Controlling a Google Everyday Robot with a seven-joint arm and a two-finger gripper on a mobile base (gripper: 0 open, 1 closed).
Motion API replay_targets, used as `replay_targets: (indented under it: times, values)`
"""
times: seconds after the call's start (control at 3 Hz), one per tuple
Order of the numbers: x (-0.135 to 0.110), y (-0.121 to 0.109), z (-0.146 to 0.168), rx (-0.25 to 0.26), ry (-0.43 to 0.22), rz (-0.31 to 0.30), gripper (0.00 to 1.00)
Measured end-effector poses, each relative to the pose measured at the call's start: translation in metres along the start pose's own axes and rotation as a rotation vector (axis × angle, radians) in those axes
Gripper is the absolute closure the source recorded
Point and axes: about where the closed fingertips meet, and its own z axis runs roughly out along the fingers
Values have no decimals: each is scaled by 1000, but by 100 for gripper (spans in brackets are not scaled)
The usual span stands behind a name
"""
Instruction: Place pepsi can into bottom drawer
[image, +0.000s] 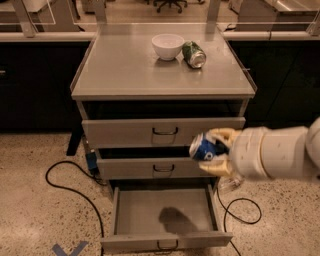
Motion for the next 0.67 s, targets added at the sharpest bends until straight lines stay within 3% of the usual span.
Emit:
replay_targets:
  times: [0.33,0.67]
  values:
    - [29,37,8,-52,45,37,100]
    - [28,37,9,-53,45,35,100]
